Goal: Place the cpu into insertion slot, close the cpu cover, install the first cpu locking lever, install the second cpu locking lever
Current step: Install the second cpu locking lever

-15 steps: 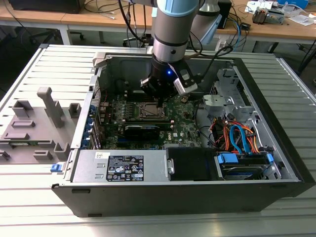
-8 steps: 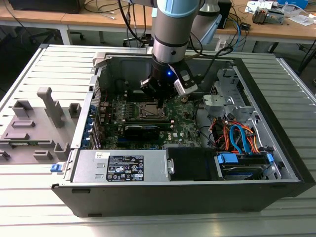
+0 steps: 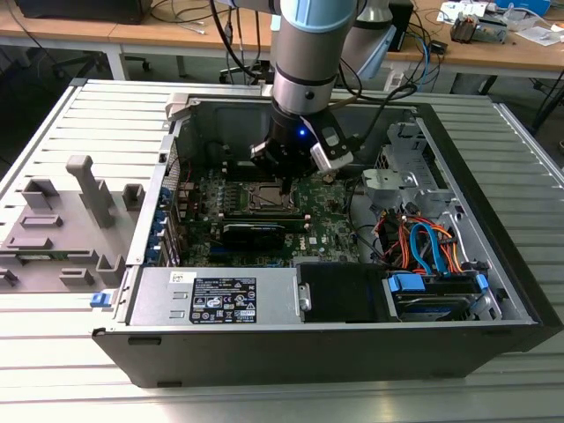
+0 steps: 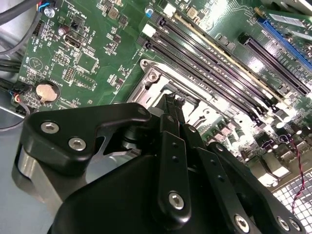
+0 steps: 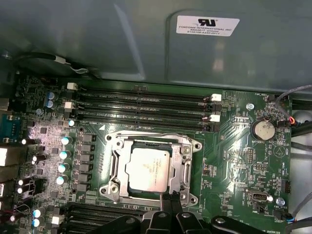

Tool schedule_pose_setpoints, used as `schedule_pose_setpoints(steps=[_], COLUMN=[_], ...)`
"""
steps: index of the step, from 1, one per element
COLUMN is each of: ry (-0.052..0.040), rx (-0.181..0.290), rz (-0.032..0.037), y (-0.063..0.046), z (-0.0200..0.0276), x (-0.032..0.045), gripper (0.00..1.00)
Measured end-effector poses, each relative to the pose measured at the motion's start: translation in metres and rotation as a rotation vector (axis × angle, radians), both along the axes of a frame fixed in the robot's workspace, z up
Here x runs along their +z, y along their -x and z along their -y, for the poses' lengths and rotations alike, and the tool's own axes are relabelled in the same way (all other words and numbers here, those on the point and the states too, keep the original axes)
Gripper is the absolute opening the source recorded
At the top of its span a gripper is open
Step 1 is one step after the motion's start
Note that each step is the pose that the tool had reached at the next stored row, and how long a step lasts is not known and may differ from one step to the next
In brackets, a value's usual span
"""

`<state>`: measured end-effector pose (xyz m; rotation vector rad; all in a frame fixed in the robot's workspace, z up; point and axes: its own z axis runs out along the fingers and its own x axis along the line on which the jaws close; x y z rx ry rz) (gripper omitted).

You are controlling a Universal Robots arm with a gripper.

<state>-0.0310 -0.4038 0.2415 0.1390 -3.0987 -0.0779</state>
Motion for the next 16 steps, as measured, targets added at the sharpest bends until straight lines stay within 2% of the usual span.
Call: schedule_pose_setpoints(steps=[11,16], ry=[0.0001,0.0001], rx=[0.0,0.0], rz=[0.0,0.0], y=[0.0,0.0], z=[0.0038,0.0072], x=[0.0,0.0], gripper=[0.11,0.11])
